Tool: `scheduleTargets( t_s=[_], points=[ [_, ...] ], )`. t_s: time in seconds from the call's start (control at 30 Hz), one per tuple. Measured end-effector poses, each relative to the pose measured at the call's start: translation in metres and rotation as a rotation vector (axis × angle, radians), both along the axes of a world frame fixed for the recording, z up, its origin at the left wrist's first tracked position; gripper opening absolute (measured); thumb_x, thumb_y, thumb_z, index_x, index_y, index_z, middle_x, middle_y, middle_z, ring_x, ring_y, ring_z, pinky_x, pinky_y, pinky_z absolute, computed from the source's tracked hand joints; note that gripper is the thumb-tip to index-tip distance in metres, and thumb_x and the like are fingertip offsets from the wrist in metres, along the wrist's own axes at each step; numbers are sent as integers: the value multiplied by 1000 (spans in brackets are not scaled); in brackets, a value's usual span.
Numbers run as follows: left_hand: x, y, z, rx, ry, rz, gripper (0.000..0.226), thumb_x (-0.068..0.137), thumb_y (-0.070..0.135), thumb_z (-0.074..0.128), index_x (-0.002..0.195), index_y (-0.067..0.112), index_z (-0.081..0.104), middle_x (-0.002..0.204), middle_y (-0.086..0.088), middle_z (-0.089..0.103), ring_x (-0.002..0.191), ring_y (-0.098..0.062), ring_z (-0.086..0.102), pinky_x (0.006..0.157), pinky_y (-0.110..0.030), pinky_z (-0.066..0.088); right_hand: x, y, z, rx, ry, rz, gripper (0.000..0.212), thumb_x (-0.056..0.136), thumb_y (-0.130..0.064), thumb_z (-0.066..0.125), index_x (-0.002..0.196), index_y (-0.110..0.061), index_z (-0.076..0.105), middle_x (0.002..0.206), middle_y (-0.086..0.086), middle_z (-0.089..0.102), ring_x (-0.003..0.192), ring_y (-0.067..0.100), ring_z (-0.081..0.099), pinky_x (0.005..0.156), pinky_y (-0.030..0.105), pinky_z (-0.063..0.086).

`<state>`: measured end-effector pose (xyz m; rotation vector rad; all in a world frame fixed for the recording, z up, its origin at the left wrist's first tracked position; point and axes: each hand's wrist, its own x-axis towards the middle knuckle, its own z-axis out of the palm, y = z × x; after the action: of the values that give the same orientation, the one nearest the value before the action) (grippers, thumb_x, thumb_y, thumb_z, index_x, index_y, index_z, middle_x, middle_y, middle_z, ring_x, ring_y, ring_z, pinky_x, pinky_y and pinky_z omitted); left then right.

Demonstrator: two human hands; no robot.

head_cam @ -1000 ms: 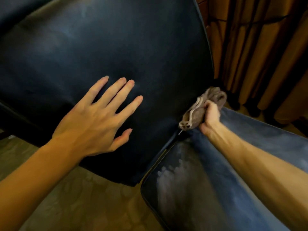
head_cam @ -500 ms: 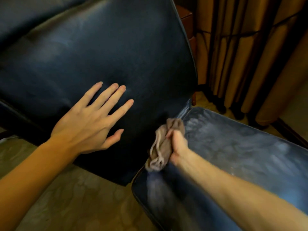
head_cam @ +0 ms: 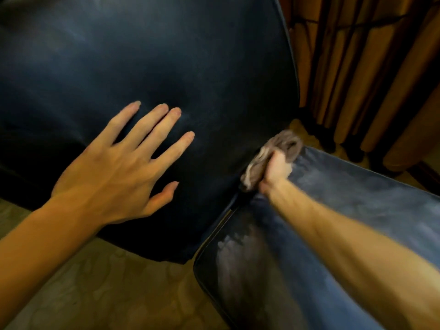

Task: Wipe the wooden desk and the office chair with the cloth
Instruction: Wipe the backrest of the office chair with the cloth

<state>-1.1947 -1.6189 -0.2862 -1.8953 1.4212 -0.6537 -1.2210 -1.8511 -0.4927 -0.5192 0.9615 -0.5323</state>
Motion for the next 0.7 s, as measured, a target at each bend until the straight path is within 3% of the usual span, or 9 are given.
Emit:
scheduleTargets(
  t_s=[0.07,0.13,0.2,0.23,0.33,0.4,0.57,0.63,0.7],
  points=[
    [1,2,1,-7,6,0,80,97,56,36,162,12,24,168,-25,14,155,-41,19,125,-58,15,-13,68,-11,52,39,28,34,105,-32,50,134,-16,59,108,-4,68,80,10,65,68,21,53],
    [-3,1,1,-21,3,1,79,97,56,36,162,12,26,167,-26,16,155,-41,20,125,-58,15,-33,132,-23,181,150,72,24,102,-30,58,122,-19,67,101,-2,71,84,15,67,77,21,57],
    [-8,-6,-5,-38,0,14,78,98,56,35,161,10,29,165,-29,20,153,-44,23,125,-58,16,-49,166,-21,229,170,196,38,94,-33,63,131,-24,66,113,1,73,102,22,69,101,36,55],
    [-9,-10,-8,-44,-6,26,78,98,56,35,161,9,28,165,-30,20,152,-45,23,125,-58,16,-53,166,-22,239,164,240,44,89,-34,63,132,-24,66,114,2,74,104,24,69,104,42,54],
    [-9,-17,-11,-38,-7,33,82,98,58,33,162,7,23,165,-32,14,154,-45,18,126,-57,14,-65,129,-8,271,158,283,34,86,-15,59,117,-12,70,104,11,75,94,29,70,92,45,59],
    [-9,-17,-9,-35,0,25,83,98,58,33,162,6,22,166,-32,12,155,-44,16,125,-58,15,-66,99,-1,259,142,230,26,83,-3,56,105,-6,69,96,15,73,82,29,69,75,38,59],
    [-12,-17,-10,-34,10,32,82,99,57,34,162,6,21,166,-31,12,155,-44,15,125,-58,16,-41,-11,37,-42,16,-86,17,88,-4,59,103,-4,66,88,14,71,60,19,69,51,29,56],
    [-10,-17,-10,-39,9,29,81,99,57,33,162,7,22,166,-31,12,155,-44,16,125,-57,15,-28,-66,50,-201,-30,-254,41,81,-14,69,120,-3,65,100,13,74,76,21,74,66,36,64],
    [-8,-18,-11,-42,14,24,81,99,57,33,162,7,22,166,-31,12,155,-44,16,126,-57,15,-16,-110,47,-254,-40,-309,60,68,-22,74,125,-8,65,109,15,75,92,31,75,84,53,63]
  ],
)
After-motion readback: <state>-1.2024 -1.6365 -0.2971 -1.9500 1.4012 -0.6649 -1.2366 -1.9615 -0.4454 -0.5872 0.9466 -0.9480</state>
